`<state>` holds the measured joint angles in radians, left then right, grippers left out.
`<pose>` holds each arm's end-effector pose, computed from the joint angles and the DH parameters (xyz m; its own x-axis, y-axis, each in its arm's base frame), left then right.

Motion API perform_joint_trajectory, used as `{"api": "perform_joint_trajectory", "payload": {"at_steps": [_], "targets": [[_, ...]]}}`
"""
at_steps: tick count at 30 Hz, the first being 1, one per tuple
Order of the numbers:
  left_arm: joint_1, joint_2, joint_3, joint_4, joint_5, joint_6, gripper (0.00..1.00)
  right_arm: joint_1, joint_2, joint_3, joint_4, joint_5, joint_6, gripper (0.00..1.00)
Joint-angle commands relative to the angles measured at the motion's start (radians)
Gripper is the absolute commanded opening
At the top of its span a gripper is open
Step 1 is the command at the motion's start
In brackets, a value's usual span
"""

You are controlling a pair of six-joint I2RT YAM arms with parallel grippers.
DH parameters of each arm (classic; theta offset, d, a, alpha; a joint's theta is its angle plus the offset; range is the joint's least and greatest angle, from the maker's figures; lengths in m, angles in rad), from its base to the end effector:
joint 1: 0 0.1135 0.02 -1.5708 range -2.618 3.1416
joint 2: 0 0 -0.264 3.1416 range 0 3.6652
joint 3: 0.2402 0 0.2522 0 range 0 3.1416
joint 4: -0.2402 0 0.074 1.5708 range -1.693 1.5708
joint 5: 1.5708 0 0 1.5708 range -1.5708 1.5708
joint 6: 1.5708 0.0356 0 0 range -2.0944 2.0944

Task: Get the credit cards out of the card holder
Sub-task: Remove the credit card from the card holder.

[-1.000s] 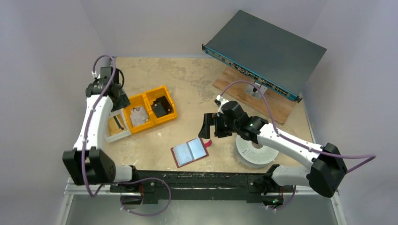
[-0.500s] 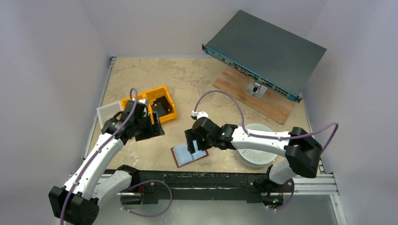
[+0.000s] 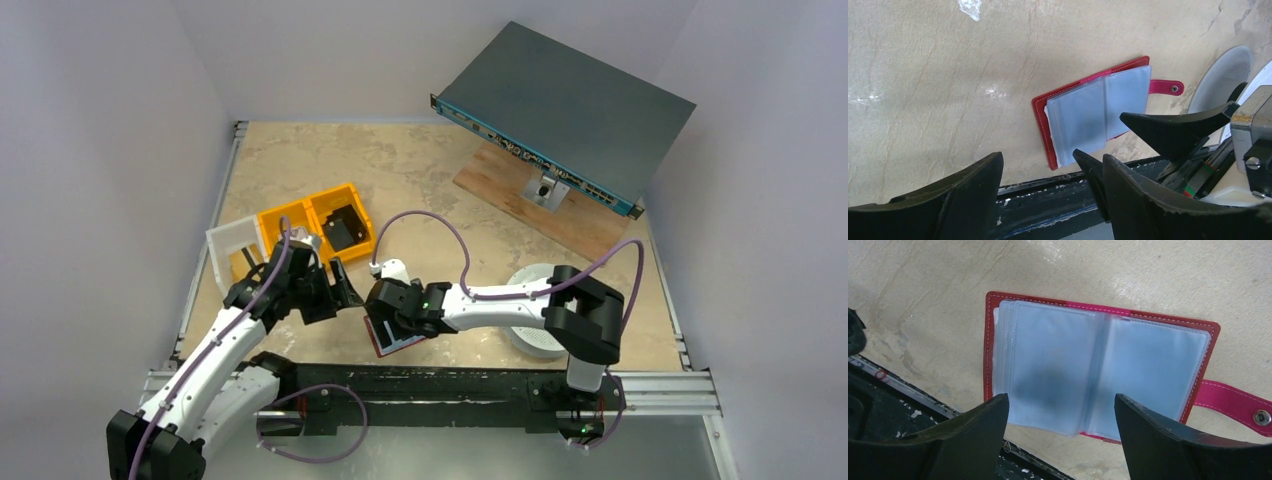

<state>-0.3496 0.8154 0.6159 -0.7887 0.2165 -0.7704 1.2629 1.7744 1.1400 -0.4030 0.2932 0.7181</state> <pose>0.1391 -0.0589 0.2251 -0.8733 -0.4056 -0.2699 -0.2266 0.8286 -0.5119 0.1193 0.3411 0.1821 -0.7675 -0.3349 -0.5467 -0.4818 0.8639 0.1471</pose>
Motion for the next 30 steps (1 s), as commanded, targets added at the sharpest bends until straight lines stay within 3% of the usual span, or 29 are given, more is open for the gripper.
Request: {"api": "perform_joint_trajectory", "payload": {"at_steps": [1,8,13,23,30], "targets": [[-0.002,-0.013,-0.052,0.085,0.052,-0.059,0.72,0.010,0.027,0.054,-0.023,0.066,0.022,0.76],[-0.003,-0.008,-0.088,0.117,0.085,-0.071,0.72,0.010,0.073,0.045,-0.021,0.057,0.041,0.74],[-0.003,-0.004,-0.093,0.116,0.093,-0.064,0.72,0.009,0.068,0.008,0.007,0.037,0.055,0.66],[-0.005,0.028,-0.119,0.165,0.144,-0.069,0.70,-0.014,0.035,-0.051,0.075,-0.035,0.081,0.35],[-0.010,0.046,-0.144,0.216,0.188,-0.082,0.59,-0.077,-0.003,-0.138,0.188,-0.164,0.089,0.17]]}}
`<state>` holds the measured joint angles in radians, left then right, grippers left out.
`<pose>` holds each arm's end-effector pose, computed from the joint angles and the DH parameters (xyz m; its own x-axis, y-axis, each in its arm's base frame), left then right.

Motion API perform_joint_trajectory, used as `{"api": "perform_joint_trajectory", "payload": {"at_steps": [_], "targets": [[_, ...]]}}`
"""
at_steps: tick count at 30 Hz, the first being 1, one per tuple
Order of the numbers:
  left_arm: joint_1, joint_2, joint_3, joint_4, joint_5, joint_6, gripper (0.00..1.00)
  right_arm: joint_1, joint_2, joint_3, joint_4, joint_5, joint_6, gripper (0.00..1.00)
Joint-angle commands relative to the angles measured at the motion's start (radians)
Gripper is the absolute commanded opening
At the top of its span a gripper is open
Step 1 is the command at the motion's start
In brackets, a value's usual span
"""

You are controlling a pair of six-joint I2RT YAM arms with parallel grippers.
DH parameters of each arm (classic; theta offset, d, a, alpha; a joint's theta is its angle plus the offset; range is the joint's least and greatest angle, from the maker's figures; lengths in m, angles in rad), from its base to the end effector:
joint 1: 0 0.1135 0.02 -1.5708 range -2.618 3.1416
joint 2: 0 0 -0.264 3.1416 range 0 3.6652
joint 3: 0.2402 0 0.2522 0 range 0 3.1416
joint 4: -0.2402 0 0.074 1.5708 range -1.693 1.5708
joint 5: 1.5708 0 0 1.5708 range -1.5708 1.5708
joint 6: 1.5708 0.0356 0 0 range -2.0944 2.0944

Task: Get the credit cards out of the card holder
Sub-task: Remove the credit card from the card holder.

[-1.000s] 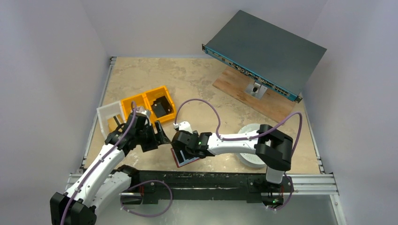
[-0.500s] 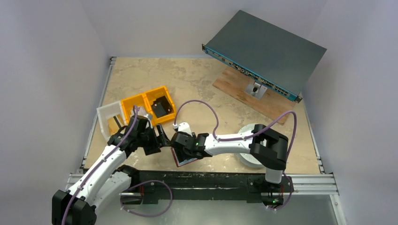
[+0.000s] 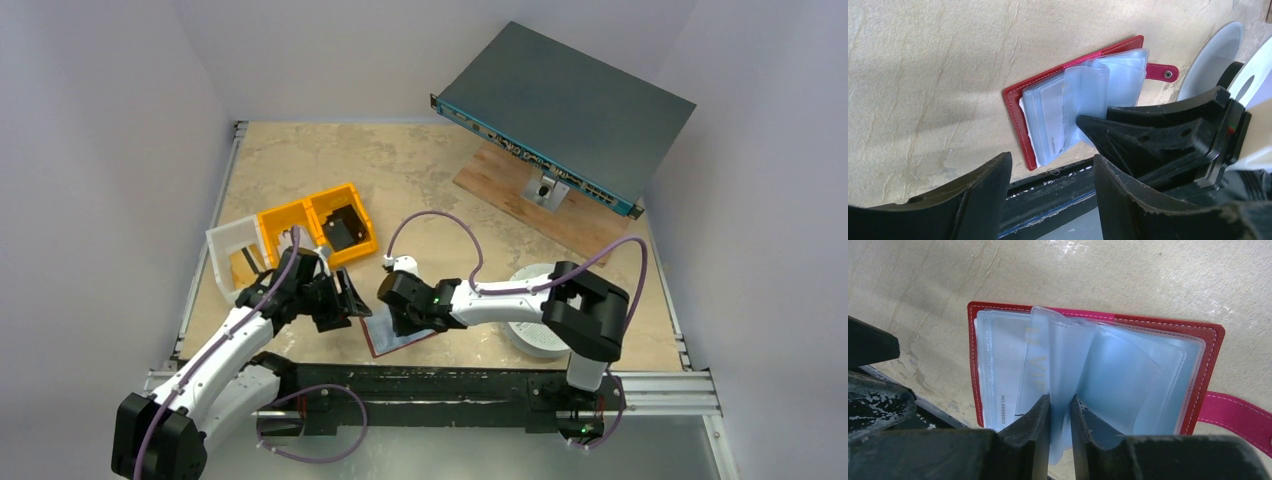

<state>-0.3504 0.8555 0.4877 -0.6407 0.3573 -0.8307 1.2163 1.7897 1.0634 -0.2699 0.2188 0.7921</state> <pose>0.1406 -0.0646 0.1899 -0.9026 -0.4066 -0.1410 -0.2518 0.7647 -0.5932 0.1320 0.3344 0.1621 -0.8272 -0.2329 -0.5114 -0.4068 0.8761 0.2589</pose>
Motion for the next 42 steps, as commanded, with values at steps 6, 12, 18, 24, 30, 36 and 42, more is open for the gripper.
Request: {"api": "perform_joint_trajectory", "payload": {"at_steps": [6,12,18,24,30,36,42], "targets": [[-0.024,0.033,-0.046,0.153,0.086,-0.059,0.46,-0.093,-0.034,-0.144,0.169,-0.212,0.030,0.07],[-0.078,0.108,-0.049,0.243,0.091,-0.090,0.45,-0.128,-0.038,-0.200,0.245,-0.296,0.043,0.05],[-0.141,0.226,-0.052,0.333,0.069,-0.119,0.44,-0.143,-0.038,-0.230,0.296,-0.338,0.059,0.05],[-0.176,0.343,-0.062,0.422,0.055,-0.128,0.42,-0.153,-0.038,-0.249,0.327,-0.365,0.068,0.04],[-0.190,0.383,-0.074,0.459,0.043,-0.136,0.36,-0.161,-0.051,-0.257,0.335,-0.373,0.071,0.05],[-0.195,0.387,-0.076,0.449,0.025,-0.143,0.20,-0.169,-0.068,-0.248,0.334,-0.379,0.072,0.05],[-0.195,0.344,-0.073,0.409,-0.003,-0.144,0.01,-0.169,-0.095,-0.234,0.324,-0.379,0.066,0.13]]}}
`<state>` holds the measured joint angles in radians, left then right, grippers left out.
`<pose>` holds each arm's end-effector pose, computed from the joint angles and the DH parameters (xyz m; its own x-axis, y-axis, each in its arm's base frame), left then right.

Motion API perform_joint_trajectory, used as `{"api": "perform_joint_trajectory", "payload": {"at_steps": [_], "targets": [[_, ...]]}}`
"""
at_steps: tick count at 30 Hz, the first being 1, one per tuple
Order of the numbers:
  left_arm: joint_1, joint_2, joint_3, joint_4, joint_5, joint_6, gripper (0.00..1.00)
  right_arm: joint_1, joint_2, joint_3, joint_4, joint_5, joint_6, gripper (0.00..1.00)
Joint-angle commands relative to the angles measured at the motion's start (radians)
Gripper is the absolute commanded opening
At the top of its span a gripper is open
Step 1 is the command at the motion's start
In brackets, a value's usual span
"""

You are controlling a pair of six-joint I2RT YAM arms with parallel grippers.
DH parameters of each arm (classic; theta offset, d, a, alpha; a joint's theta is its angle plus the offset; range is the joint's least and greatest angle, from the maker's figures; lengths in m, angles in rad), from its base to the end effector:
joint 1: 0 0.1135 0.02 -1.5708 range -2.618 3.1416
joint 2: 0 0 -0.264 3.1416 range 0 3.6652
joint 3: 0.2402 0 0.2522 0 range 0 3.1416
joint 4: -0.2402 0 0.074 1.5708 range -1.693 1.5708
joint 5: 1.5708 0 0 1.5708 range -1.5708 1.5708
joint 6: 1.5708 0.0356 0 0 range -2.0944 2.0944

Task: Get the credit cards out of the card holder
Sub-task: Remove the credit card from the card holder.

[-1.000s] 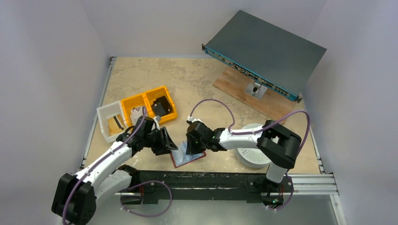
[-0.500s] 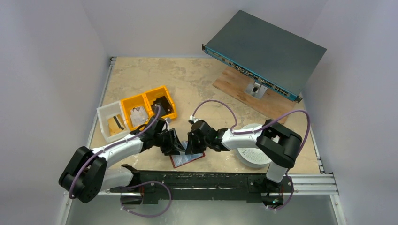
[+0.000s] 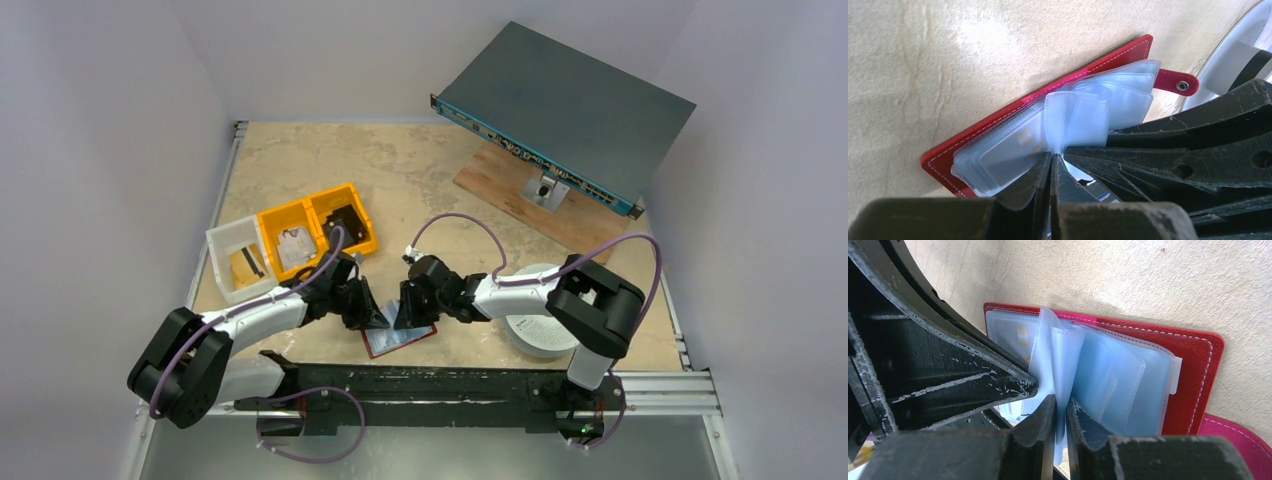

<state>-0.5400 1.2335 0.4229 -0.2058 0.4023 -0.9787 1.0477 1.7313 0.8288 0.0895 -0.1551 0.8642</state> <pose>0.1653 -0.1154 0.1357 -0.9462 -0.3230 -0.0176 -0.2424 0.7440 -0.6226 0.1631 0.2939 0.1397 -0.9269 -0.1031 -0.3609 -0.3141 0.7393 0.5956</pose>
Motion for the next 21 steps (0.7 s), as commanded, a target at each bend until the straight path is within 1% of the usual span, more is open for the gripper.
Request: {"api": "perform_joint_trajectory", "payload": {"at_steps": [1,8,14,18,21], "targets": [[-0.006,-0.043,-0.007,-0.035,-0.052,0.005,0.00,0.000,-0.042,0.004,-0.040,-0.004,-0.009,0.15],[-0.006,-0.102,0.011,-0.094,-0.071,0.012,0.00,0.000,-0.095,0.042,-0.087,0.024,-0.037,0.27],[-0.005,-0.157,0.020,-0.126,-0.058,0.016,0.00,0.000,-0.147,0.075,-0.171,0.061,-0.060,0.38],[-0.011,-0.178,0.030,-0.131,-0.035,0.019,0.00,0.000,-0.170,0.093,-0.206,0.086,-0.068,0.42],[-0.020,-0.195,0.042,-0.143,-0.033,0.014,0.00,0.000,-0.192,0.103,-0.235,0.107,-0.071,0.43]]}}
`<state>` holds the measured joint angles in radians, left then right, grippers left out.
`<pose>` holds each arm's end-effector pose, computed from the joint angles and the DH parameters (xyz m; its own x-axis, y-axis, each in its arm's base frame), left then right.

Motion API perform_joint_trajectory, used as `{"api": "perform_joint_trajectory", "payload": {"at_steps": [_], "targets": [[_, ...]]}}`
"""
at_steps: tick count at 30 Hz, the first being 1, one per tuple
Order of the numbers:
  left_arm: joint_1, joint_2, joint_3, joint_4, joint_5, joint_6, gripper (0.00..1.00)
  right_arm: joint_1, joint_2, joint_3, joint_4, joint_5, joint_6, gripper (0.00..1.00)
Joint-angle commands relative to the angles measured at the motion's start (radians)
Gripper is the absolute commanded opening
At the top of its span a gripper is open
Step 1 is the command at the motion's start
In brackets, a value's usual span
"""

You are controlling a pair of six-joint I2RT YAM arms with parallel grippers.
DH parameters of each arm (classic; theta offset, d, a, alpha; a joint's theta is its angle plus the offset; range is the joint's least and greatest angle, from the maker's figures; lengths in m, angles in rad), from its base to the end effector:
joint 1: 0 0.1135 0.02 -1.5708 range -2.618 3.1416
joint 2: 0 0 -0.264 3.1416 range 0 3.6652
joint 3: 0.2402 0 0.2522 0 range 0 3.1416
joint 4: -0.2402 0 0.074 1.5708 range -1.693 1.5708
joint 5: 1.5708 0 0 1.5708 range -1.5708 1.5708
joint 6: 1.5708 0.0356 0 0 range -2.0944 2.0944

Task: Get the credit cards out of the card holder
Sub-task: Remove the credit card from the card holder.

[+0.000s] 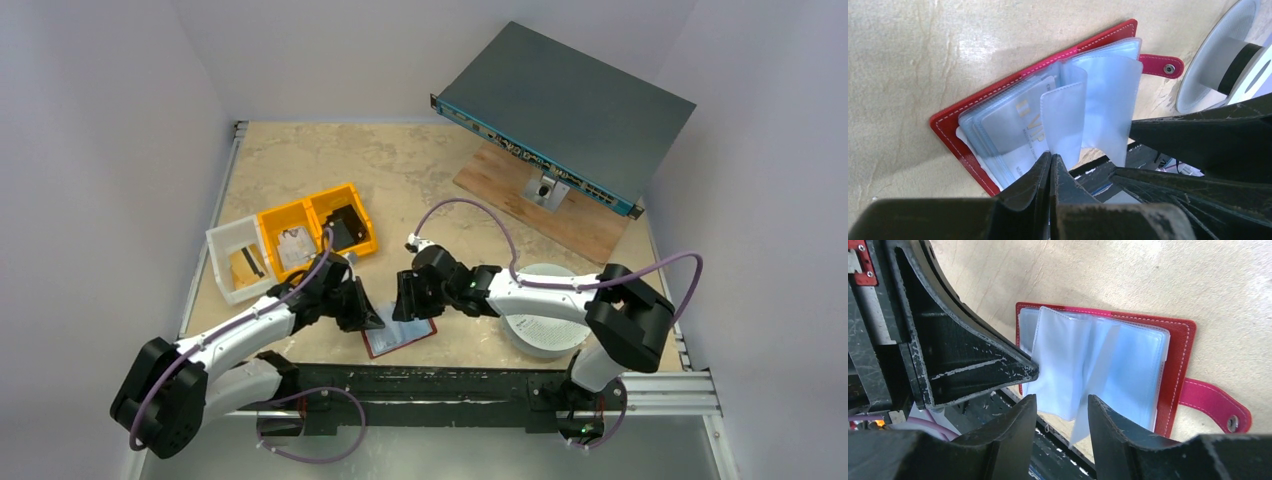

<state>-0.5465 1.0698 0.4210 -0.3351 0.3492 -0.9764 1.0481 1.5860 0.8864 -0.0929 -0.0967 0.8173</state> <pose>0.1510 -0.1061 0.1554 -0.9371 -0.3412 -0.0741 -0.2252 0.7529 -0.6183 0.1602 0.2850 0.1877 -0.8969 -0.1026 -0.4302 -0.3539 0.7498 0.5591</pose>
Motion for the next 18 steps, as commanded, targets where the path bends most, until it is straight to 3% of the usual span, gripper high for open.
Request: {"api": "perform_joint_trajectory", "payload": {"at_steps": [1,18], "targets": [[-0.016,-0.035,0.050,-0.015,0.022,0.009,0.00,0.000,-0.056,0.046,-0.062,0.057,-0.023,0.43],[-0.097,0.197,0.216,0.070,0.027,0.010,0.00,0.000,-0.249,0.020,-0.222,0.244,-0.002,0.44]]}}
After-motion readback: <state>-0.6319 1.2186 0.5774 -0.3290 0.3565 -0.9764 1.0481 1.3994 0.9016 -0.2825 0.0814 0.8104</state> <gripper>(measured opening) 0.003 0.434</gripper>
